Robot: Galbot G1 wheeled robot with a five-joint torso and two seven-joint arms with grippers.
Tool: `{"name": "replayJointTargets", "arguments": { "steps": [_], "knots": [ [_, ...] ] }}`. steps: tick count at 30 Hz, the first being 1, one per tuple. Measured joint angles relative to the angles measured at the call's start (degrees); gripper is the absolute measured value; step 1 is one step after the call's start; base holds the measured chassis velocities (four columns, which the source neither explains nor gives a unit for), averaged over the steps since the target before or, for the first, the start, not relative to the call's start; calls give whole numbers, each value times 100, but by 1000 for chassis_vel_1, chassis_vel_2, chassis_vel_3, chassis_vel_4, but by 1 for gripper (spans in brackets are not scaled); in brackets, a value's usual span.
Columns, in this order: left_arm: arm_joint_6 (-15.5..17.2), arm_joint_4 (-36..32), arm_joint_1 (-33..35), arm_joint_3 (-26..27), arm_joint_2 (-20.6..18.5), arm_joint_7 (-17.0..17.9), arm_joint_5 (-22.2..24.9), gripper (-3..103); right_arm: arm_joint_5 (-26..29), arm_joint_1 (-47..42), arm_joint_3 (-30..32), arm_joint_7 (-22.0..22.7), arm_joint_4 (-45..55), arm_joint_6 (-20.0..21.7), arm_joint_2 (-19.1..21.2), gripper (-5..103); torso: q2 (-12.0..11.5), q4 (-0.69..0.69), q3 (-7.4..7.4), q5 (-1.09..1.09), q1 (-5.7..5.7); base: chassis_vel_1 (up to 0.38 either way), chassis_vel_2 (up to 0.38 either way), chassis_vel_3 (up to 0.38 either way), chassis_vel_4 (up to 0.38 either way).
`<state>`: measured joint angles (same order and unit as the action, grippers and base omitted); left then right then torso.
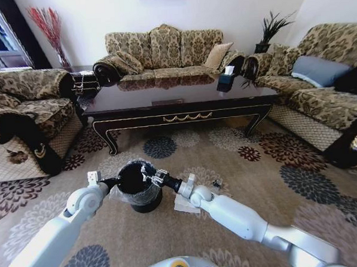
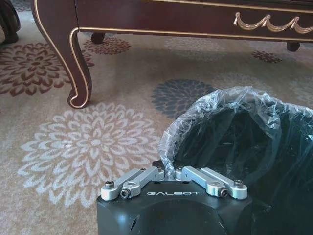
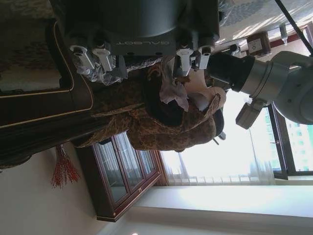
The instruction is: Move to the front of the table and pick up the trash from the floor, then place it into the trash bin.
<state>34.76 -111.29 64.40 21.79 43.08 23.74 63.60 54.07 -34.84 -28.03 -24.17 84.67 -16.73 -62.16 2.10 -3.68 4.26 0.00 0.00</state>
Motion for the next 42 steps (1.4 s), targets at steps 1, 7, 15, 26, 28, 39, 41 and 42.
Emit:
{"name": "replayJointTargets", "arguments": {
  "steps": [1, 7, 15, 26, 28, 39, 41, 42],
  "knots": [
    [0, 0, 0, 0, 0, 0, 0, 4, 0, 0, 0, 0, 0, 0, 0, 50, 0, 0, 0, 0, 0, 0, 0, 0, 0],
    [1, -89, 38, 108, 21, -3, 60, 4, -162, -50, 63, 66, -88, -3, 40, 73, 1, -1, 0, 0, 0, 0, 0, 0, 0],
    [11, -148, 188, 253, 46, -18, 62, 4, -165, -73, 95, 128, -250, -38, 28, 98, 1, -2, 0, 0, 0, 0, 0, 0, 0],
    [20, -216, 400, 499, -48, -33, 51, 4, -200, -30, 110, 118, -234, -110, 170, 100, 1, 0, 0, 1, 0, 0, 0, 0, 0],
    [20, -230, 488, 574, -52, -40, 44, 4, -224, -53, 152, 89, -221, -134, 249, 100, 1, 0, 0, 0, 0, 0, 0, 0, 0],
    [17, -365, 1026, 1162, -16, -73, -138, 4, -202, -308, 637, 313, -544, -82, 318, 100, 1, 1, 0, 0, 0, 0, 0, 0, 0],
    [32, -394, 1128, 1342, -6, -54, -138, 4, -179, -337, 749, 536, -620, 31, 317, 100, 1, 1, 0, 0, 0, 0, 0, 0, 0],
    [34, -422, 1195, 1456, -5, -45, -134, 4, -162, -366, 829, 716, -658, 128, 317, 100, 1, 1, 0, 0, 0, 0, 0, 0, 0]
  ]
}}
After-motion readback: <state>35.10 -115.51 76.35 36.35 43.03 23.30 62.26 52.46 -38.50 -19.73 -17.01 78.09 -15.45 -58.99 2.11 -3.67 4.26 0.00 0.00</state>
